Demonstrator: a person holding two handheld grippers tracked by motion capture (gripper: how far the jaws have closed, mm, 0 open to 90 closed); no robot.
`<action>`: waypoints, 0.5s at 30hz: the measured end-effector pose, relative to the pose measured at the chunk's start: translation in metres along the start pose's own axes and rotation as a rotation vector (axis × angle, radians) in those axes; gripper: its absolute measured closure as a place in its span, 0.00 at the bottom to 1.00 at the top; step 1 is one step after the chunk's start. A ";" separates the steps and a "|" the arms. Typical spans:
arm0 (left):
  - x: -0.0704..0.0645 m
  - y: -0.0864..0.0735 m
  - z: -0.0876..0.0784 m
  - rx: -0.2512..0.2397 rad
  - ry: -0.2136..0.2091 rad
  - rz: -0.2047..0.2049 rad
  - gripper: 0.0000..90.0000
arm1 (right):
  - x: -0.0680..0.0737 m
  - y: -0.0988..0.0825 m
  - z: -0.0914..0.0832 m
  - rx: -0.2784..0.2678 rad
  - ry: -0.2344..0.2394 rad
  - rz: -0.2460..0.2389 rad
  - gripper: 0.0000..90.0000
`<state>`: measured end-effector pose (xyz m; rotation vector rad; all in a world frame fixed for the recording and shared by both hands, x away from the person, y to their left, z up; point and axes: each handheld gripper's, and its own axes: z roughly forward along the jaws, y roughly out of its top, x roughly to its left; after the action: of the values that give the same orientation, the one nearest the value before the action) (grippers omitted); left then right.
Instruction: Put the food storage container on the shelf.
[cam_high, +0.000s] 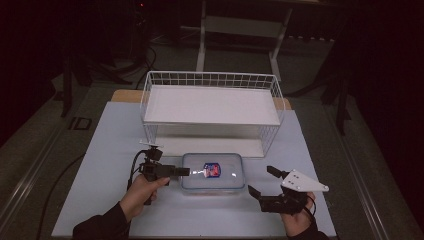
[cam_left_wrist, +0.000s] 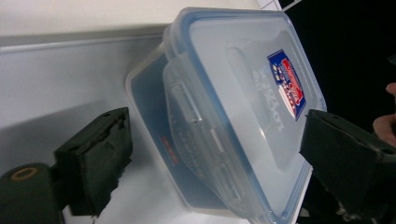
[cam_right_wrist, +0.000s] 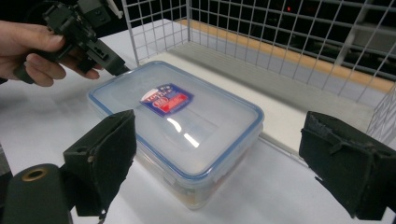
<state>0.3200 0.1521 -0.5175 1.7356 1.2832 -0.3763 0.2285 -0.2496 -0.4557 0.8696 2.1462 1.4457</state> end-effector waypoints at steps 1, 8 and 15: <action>0.001 0.000 0.000 -0.002 0.006 -0.012 0.18 | -0.001 0.000 0.001 0.006 0.003 0.009 0.12; 0.011 -0.005 0.004 0.058 -0.108 -0.062 0.44 | -0.002 0.000 0.000 0.003 -0.030 0.027 0.10; 0.018 -0.006 0.003 0.067 -0.161 -0.109 0.48 | -0.002 -0.002 0.005 0.046 -0.008 0.028 0.10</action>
<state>0.3233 0.1600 -0.5342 1.6585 1.2634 -0.6151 0.2326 -0.2484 -0.4593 0.9240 2.1775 1.4084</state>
